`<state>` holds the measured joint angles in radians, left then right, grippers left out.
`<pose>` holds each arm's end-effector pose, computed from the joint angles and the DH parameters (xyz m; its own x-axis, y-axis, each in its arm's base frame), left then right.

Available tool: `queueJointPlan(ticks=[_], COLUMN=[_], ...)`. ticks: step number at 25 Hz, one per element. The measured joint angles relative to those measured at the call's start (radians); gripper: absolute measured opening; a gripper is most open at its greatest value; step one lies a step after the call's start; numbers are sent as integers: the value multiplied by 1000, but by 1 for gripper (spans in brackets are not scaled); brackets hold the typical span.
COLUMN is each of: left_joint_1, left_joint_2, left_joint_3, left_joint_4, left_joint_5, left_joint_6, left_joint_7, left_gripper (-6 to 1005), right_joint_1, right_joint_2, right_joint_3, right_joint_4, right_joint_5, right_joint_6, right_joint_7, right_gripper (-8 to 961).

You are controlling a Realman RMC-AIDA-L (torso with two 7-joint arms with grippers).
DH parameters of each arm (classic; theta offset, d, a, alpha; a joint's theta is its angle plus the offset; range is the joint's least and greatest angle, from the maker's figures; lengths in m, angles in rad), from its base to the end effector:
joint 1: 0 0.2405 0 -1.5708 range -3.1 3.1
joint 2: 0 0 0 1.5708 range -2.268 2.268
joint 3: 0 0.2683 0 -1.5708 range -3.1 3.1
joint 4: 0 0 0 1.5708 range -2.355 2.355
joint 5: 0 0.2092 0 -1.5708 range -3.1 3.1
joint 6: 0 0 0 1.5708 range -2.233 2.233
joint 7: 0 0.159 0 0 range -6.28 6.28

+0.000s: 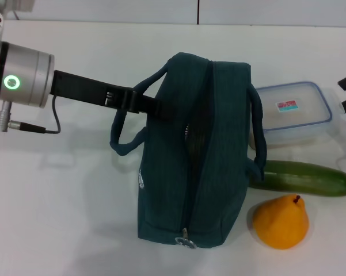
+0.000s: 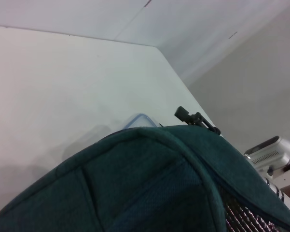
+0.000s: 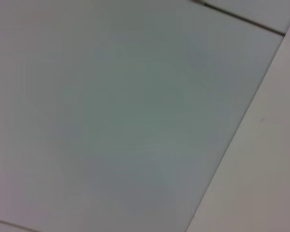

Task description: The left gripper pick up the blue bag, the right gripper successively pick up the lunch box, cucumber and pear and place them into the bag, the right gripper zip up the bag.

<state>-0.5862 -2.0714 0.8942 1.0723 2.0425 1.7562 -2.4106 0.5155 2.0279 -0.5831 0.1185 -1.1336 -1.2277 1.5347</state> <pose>-0.1905 0.3472 0.0134 0.5285 0.8087 0.2582 0.7993 -0.5765 0.1696 0.3360 0.3407 -0.0395 -0.3590 -0.3827 -0.8513 -0.9079 -0.0682 0.4136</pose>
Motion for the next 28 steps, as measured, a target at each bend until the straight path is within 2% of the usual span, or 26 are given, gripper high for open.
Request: queueJointPlan(ticks=[7, 21, 28], left_joint_1=[0, 3, 2], left_joint_2=[-3, -1, -4], left_joint_3=[0, 0, 0], left_joint_4=[-16, -26, -26], left_joint_5=[0, 0, 1], left_joint_6=[0, 0, 0], left_joint_7=[16, 32, 32], left_gripper=[45, 45, 45], right_joint_1=[36, 40, 37], right_joint_2=[0, 0, 0], right_joint_3=[2, 1, 0], right_joint_4=[8, 9, 2], right_joint_5=[-55, -61, -100], right_joint_6=[18, 23, 24], right_joint_7=[1, 12, 25], right_gripper=[738, 728, 479])
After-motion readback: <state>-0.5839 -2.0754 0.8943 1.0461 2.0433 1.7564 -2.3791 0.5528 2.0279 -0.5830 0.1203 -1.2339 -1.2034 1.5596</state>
